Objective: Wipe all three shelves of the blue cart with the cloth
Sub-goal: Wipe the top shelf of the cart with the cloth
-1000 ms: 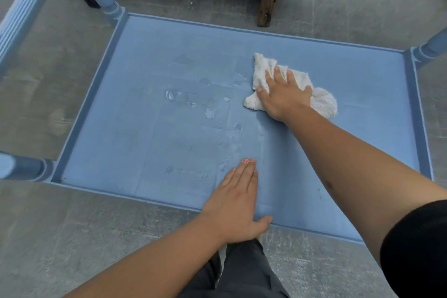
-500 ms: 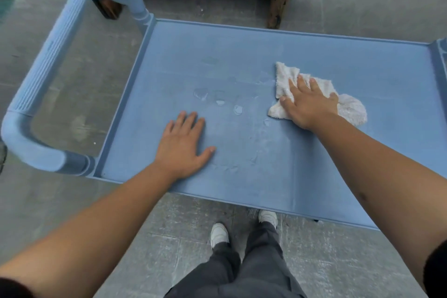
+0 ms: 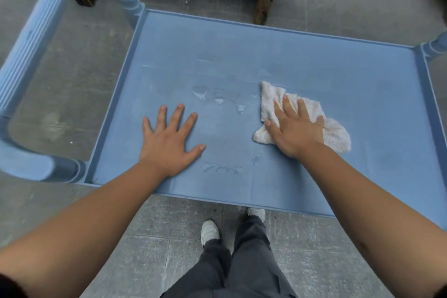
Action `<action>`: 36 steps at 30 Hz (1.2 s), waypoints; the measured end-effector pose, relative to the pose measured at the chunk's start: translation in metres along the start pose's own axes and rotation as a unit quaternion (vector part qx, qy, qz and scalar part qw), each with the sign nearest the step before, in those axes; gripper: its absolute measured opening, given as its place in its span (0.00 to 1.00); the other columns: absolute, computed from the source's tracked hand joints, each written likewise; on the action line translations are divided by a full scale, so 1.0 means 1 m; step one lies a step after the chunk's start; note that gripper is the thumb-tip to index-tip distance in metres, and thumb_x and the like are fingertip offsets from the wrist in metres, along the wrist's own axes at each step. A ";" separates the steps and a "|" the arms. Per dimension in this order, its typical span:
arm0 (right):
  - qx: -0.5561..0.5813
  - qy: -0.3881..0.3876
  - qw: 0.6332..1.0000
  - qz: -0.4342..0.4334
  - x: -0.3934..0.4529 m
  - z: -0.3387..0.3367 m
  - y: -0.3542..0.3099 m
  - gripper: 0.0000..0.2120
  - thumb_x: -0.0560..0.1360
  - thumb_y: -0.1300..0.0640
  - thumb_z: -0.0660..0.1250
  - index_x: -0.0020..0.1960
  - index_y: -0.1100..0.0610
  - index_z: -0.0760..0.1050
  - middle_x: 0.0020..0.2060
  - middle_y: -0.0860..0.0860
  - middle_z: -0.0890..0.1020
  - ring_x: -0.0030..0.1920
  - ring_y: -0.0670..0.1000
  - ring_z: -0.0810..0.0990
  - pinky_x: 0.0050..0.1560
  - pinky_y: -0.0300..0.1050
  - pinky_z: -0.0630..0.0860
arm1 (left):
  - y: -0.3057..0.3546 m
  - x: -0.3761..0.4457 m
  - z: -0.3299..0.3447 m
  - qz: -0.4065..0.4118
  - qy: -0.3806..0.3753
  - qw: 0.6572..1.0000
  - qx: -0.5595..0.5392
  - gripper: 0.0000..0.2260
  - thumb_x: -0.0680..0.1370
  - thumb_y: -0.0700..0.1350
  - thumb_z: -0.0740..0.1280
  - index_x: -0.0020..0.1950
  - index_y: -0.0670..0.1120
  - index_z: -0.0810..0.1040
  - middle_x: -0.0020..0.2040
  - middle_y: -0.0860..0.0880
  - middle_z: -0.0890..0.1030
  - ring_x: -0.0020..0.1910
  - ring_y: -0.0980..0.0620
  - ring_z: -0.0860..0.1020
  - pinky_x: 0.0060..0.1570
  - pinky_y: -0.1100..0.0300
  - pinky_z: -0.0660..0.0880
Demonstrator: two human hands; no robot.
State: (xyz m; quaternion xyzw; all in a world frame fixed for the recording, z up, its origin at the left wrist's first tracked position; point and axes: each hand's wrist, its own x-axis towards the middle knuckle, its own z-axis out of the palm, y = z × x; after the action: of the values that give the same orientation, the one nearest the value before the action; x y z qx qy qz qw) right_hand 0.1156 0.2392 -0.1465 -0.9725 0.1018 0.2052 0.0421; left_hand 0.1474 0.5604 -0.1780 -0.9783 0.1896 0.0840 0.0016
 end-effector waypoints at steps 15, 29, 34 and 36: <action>0.012 0.023 1.000 -0.010 -0.030 0.025 -0.041 0.39 0.69 0.24 0.42 0.76 0.37 0.41 0.78 0.41 0.42 0.78 0.55 0.39 0.65 0.76 0.48 | -0.002 0.000 -0.001 0.013 -0.011 1.000 0.007 0.38 0.72 0.75 0.45 0.78 0.60 0.45 0.81 0.48 0.45 0.78 0.41 0.43 0.69 0.31 0.46; 0.042 0.028 0.999 -0.003 0.149 -0.051 -0.039 0.37 0.70 0.25 0.41 0.76 0.35 0.39 0.78 0.41 0.41 0.78 0.54 0.39 0.65 0.78 0.45 | -0.004 0.001 0.002 0.014 -0.014 1.000 0.017 0.37 0.73 0.74 0.47 0.79 0.59 0.48 0.81 0.47 0.49 0.78 0.39 0.47 0.68 0.31 0.52; 0.039 0.030 0.999 -0.009 0.188 -0.067 -0.035 0.38 0.69 0.25 0.41 0.76 0.35 0.39 0.78 0.40 0.42 0.78 0.54 0.40 0.65 0.78 0.46 | -0.002 0.002 -0.001 0.006 -0.028 1.000 0.011 0.37 0.73 0.74 0.48 0.79 0.60 0.46 0.81 0.48 0.47 0.78 0.41 0.45 0.69 0.31 0.51; 0.042 0.028 0.999 -0.011 0.199 -0.074 -0.033 0.38 0.69 0.25 0.41 0.76 0.35 0.39 0.78 0.40 0.43 0.78 0.54 0.41 0.66 0.78 0.45 | -0.002 0.002 -0.002 0.004 -0.032 0.999 0.013 0.38 0.73 0.74 0.49 0.79 0.60 0.46 0.81 0.48 0.46 0.79 0.41 0.44 0.70 0.31 0.51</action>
State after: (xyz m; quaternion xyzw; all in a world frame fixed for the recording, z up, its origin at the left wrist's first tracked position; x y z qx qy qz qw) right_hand 0.3299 0.2263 -0.1591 -0.9763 0.1008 0.1729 0.0820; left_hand 0.1504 0.5614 -0.1769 -0.9741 0.1946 0.1131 0.0201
